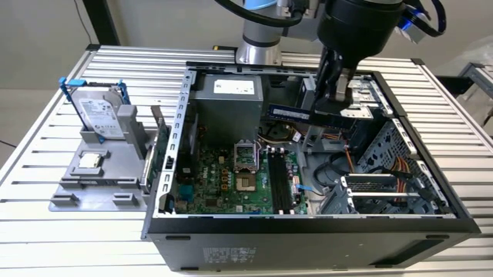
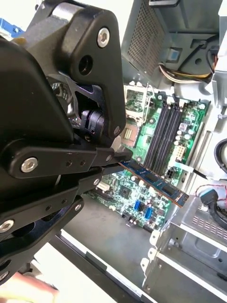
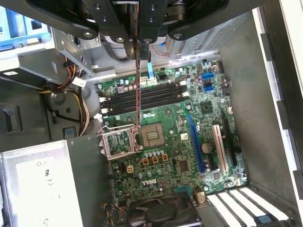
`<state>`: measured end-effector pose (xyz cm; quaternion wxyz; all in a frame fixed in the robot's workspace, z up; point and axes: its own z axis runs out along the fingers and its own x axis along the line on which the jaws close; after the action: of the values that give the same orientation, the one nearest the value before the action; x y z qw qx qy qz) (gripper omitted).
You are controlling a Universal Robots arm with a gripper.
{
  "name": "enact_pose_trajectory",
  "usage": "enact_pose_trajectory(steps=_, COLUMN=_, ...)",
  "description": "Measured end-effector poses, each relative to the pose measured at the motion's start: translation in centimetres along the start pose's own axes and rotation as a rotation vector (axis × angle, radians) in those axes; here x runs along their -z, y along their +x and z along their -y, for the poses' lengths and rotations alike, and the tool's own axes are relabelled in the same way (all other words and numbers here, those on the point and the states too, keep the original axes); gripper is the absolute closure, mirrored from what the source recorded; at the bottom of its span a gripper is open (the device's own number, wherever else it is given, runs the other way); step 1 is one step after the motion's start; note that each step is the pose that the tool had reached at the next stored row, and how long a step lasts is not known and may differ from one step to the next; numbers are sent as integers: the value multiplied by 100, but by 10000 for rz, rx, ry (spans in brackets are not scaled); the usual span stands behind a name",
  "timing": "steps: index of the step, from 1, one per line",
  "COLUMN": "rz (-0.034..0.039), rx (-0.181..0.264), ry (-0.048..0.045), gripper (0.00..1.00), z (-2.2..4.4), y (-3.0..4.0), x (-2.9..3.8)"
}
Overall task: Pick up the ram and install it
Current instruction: 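Insert the ram into the slot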
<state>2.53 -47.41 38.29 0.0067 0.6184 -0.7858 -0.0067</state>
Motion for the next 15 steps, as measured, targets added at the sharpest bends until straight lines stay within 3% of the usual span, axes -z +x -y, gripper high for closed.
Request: enact_pose_trajectory(steps=15, rz=16, rx=-790, ry=-2, gripper=100, z=0, y=0, x=0)
